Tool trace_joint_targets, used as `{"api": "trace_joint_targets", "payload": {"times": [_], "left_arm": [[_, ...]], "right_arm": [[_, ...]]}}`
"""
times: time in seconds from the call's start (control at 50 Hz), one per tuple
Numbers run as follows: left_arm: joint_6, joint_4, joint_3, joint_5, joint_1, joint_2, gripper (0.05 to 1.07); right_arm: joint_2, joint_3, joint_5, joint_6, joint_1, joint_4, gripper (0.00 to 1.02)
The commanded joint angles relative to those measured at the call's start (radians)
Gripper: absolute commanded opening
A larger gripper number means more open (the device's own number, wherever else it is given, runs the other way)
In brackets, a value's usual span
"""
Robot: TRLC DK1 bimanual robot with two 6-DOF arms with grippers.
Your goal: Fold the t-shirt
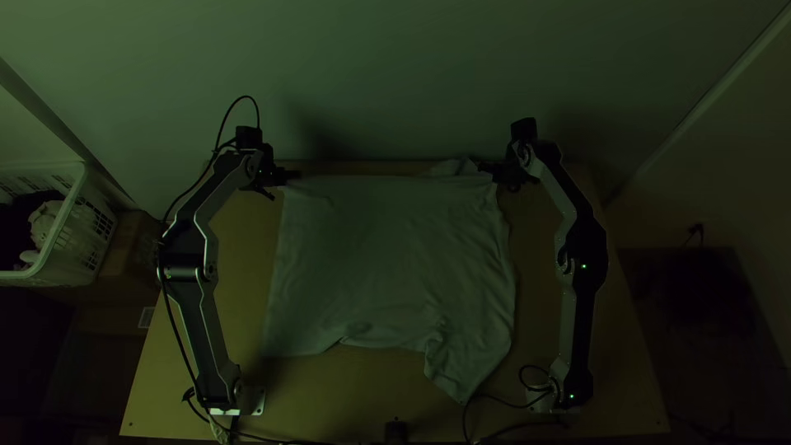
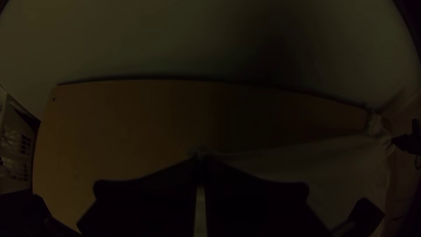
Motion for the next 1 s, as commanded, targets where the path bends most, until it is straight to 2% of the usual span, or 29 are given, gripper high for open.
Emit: {"api": "trace_joint_targets", "payload": {"times": [0.0, 0.56, 0.98], "left_arm": [[-0.014, -0.009, -0.058, 0.006, 0.013, -0.032, 0.08], [0.03, 0.066, -0.382, 0.05, 0.032, -0.261, 0.08], [0.055, 0.121, -0.589, 0.07, 0.068, -0.402, 0.08]], "right_arm": [[-0.065, -0.08, 0.018, -0.024, 0.009, -0.012, 0.02], [-0.339, -0.46, 0.018, -0.076, 0.006, 0.066, 0.02], [-0.556, -0.729, 0.018, -0.076, 0.029, 0.121, 0.02]]}}
